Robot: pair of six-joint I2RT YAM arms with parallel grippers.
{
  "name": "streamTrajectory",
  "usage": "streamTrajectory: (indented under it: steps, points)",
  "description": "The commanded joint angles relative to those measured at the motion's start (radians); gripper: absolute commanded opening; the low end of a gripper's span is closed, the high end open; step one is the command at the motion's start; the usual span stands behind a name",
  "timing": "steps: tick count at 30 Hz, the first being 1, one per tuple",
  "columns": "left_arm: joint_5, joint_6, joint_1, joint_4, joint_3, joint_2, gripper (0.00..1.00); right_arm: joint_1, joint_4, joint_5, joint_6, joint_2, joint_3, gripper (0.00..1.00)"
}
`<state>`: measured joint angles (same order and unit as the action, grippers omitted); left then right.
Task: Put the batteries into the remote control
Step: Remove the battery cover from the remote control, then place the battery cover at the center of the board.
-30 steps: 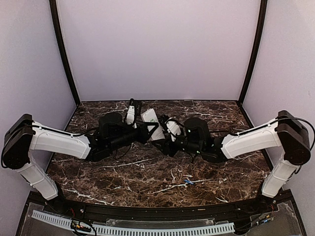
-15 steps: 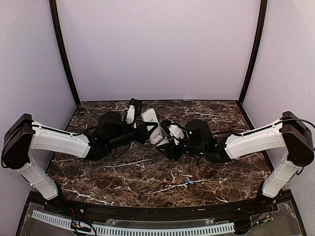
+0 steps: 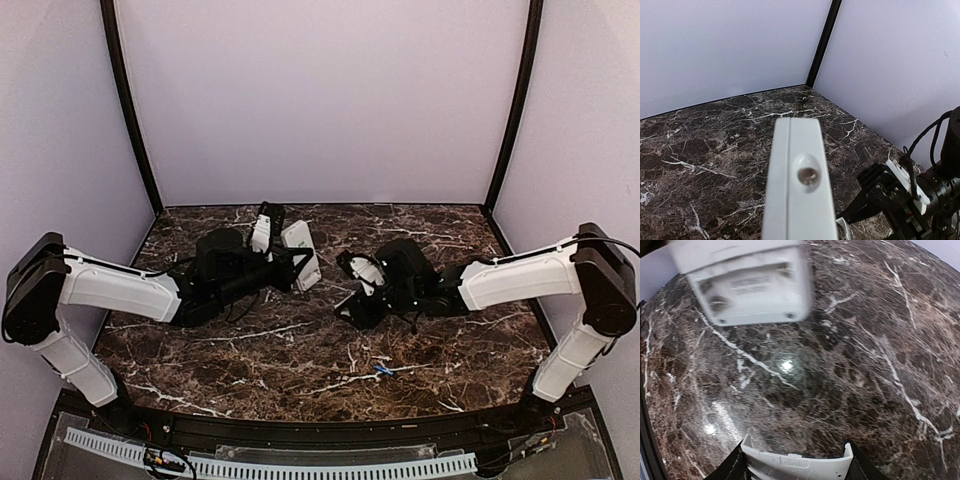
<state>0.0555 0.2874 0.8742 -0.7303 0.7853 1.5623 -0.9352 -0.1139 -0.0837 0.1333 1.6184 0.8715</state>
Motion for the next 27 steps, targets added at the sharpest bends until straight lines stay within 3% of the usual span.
streamTrajectory:
  steps: [1, 9, 15, 19, 23, 27]
  points:
    - [0.063, 0.000, -0.005, 0.005, -0.023, -0.079, 0.00, 0.091, 0.272, 0.079, 0.110, 0.022, 0.065, 0.48]
    - [0.064, 0.016, -0.009, 0.030, -0.032, -0.106, 0.00, 0.167, 0.595, 0.181, 0.153, 0.140, 0.181, 0.54]
    - [0.058, 0.014, -0.010, 0.039, -0.034, -0.112, 0.00, 0.195, 0.683, 0.153, 0.145, 0.194, 0.206, 0.58]
    - [0.051, 0.016, -0.009, 0.040, -0.032, -0.115, 0.00, 0.201, 0.720, 0.113, 0.137, 0.229, 0.227, 0.66]
    - [0.050, 0.015, -0.010, 0.040, -0.030, -0.118, 0.00, 0.204, 0.746, 0.089, 0.127, 0.269, 0.248, 0.83]
    - [0.048, 0.011, -0.009, 0.042, -0.028, -0.125, 0.00, 0.203, 0.754, 0.088, 0.119, 0.266, 0.264, 0.87]
